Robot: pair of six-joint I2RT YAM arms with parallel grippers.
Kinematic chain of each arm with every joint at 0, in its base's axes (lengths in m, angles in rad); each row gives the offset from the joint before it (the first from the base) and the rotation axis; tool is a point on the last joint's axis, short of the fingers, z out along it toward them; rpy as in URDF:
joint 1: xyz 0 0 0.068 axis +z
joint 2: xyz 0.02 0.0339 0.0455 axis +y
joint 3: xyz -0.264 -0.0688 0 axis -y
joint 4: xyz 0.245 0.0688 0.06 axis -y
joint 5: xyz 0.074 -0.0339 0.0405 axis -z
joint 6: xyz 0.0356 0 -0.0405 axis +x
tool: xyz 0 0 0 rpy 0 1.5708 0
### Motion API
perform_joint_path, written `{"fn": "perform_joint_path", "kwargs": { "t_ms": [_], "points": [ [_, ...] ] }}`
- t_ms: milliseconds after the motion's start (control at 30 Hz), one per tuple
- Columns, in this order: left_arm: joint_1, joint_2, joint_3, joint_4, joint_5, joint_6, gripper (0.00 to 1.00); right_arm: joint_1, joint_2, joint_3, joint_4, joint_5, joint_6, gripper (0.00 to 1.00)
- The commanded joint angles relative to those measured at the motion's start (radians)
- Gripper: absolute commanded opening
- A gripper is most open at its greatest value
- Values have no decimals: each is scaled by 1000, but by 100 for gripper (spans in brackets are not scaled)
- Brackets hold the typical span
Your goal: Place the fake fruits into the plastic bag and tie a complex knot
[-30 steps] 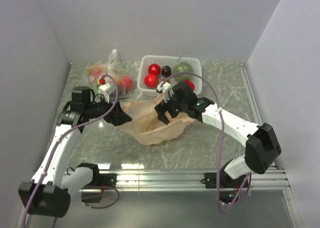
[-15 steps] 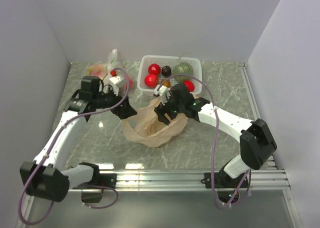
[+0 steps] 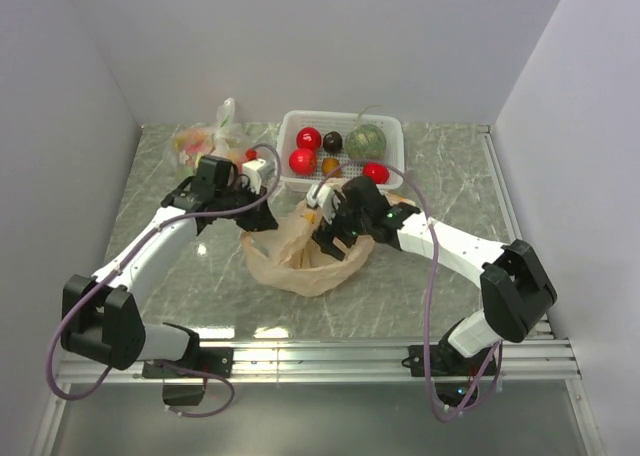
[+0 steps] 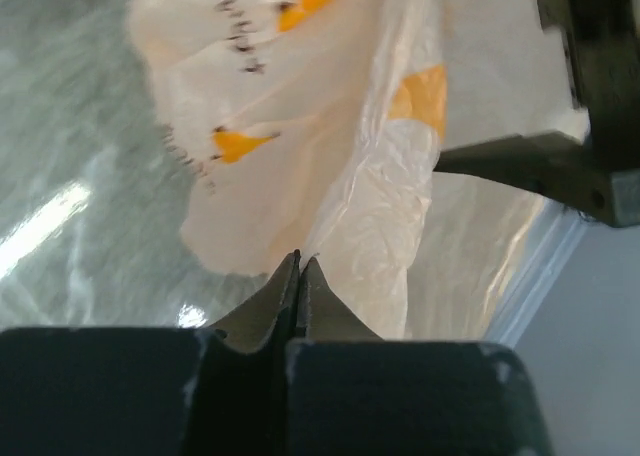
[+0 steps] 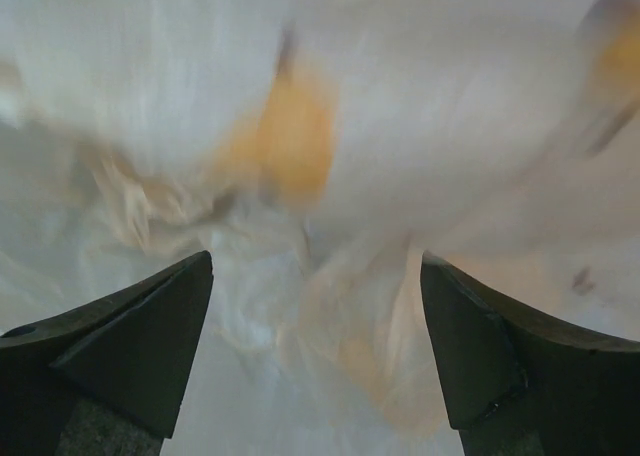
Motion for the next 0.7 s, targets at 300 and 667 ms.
{"fn": "perform_joint_path", "kwargs": {
  "t_ms": [300, 667],
  "points": [
    [208, -220, 23, -71, -86, -189, 0, -1, -119, -191, -87, 36, -371, 96],
    [125, -199, 24, -93, -107, -275, 0, 127, -144, 195, -309, -277, -239, 96]
  ]
}}
